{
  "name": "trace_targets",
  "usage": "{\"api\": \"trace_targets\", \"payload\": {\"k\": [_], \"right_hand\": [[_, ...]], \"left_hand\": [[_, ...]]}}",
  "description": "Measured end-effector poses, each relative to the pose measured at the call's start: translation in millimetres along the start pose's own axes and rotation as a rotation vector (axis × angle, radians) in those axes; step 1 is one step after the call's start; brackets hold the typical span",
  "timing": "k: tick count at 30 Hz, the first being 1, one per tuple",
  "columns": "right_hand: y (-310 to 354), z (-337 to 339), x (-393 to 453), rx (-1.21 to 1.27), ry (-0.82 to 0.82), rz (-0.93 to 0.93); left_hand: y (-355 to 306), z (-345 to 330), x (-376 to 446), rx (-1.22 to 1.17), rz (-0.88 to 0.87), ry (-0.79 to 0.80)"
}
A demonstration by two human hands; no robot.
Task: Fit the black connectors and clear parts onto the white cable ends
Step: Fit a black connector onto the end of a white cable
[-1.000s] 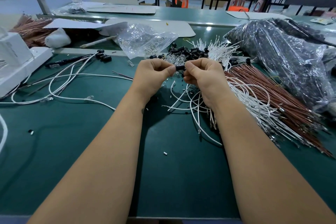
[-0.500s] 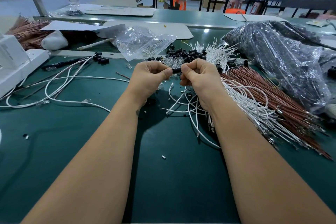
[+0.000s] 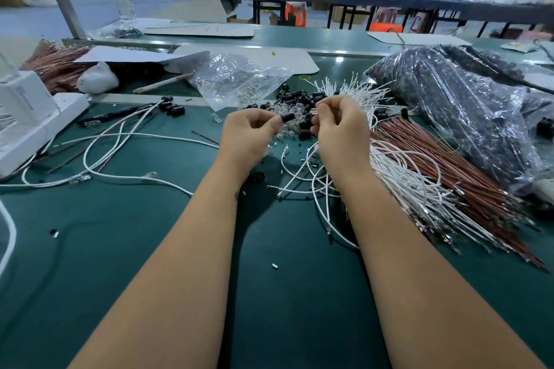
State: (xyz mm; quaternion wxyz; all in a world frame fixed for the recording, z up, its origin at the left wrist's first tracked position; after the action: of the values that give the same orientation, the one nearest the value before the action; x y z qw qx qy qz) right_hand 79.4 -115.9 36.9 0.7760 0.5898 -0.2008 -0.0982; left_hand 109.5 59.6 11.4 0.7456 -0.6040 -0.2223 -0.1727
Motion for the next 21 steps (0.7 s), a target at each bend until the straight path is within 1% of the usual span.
{"api": "trace_targets", "payload": {"k": [2,3,5,7,11,15,21], "right_hand": [[2.7,7.0,0.1,0.005,-0.047,0.017],[2.7,6.6,0.3,0.002,-0.046,0.018],[1.9,0.6,-0.6,0.004,-0.01,0.012],[3.1,-5.9,-2.5,-0.013,0.025,0.031],[4.7,-12.6,-3.7,-0.039,0.07,0.059],[0.9,-12.7,-3.1,-0.001,0.09,0.021],[-1.4,-14.7,-3.4,0.181,0.16,-0.026]], "left_hand": [[3.8,8.9,0.9,-0.041,0.034,-0.053],[4.1,9.7,1.0,-0.104,0.052,-0.069],[-0.4,3.9,1.9,-0.276,0.065,-0.075],[-8.7,-2.0,3.3,-0.432,0.037,-0.08],[-17.9,-2.1,3.1,-0.661,0.003,-0.119],[-23.9,-3.3,2.7,-0.711,-0.017,-0.094],[-23.4,-7.2,0.4,-0.721,0.01,-0.074]]}}
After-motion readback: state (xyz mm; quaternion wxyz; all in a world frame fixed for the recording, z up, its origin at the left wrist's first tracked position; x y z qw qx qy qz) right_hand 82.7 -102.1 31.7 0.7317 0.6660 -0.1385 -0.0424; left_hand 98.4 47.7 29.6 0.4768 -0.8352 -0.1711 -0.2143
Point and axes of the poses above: each hand's wrist, its own x-axis towards the middle knuckle, its own z-axis out of the back of the hand, y = z × x, the point moved 10 cm from there along x, towards the middle knuckle, and after that the axes turned 15 degrees about -z, right-handed, at the moved point
